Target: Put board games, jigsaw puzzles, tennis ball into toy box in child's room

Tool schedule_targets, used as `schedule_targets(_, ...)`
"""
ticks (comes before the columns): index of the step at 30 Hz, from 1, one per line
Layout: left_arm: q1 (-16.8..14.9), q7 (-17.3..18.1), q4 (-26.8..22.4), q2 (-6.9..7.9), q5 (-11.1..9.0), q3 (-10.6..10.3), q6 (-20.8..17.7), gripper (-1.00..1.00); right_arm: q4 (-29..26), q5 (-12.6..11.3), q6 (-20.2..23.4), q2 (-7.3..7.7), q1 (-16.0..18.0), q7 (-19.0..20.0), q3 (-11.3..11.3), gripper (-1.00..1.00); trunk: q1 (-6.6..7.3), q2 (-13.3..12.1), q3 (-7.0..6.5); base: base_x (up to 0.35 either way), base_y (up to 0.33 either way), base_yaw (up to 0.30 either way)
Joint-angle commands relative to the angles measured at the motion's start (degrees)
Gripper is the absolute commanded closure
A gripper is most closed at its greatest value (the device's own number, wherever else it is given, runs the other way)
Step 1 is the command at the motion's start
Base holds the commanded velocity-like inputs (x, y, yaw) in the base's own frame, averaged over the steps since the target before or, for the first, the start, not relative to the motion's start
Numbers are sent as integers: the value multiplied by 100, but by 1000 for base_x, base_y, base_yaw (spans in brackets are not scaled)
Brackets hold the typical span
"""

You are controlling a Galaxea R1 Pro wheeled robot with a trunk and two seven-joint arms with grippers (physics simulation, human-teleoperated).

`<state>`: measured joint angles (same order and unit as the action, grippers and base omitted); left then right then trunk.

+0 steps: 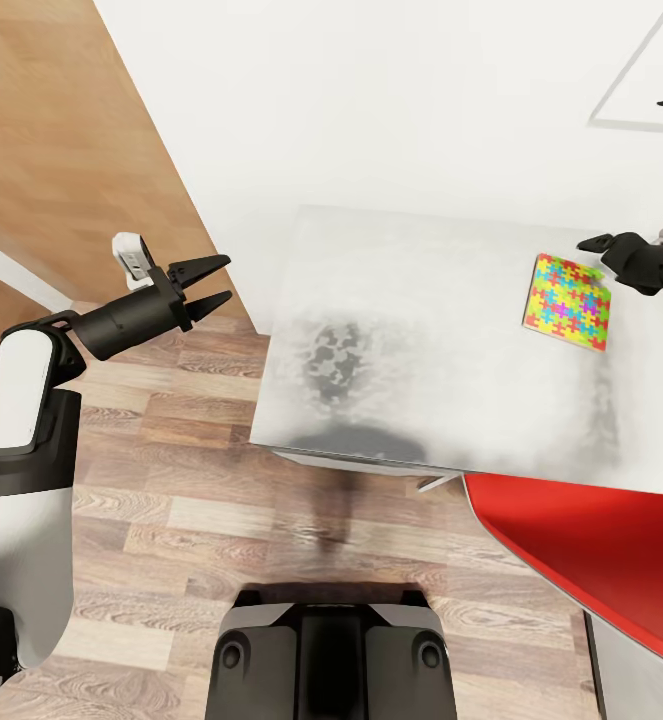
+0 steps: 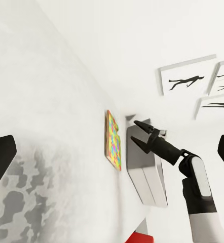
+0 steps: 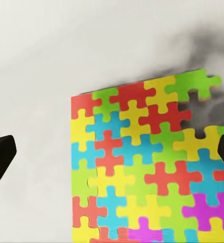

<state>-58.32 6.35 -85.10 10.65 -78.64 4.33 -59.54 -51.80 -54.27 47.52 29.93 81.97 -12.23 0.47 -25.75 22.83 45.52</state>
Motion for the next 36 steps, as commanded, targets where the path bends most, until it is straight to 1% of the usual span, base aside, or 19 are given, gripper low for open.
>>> schedule_targets(1, -4, 60, 2, 0, 60, 6, -22, -100, -4, -61, 12, 2, 3, -53, 5, -100, -3, 9, 7, 0, 0, 0)
schedule_targets(20, -4, 60, 0, -20, 60, 6, -17, -100, 50, -40, 1, 17, -129, -55, -2, -100, -3, 9, 7, 0, 0, 0)
schedule_targets(36, -4, 53, -3, -35, 60, -1, -14, -100, 304, 99, -257, 30, -152, -37, -3, -100, -3, 9, 7, 0, 0, 0)
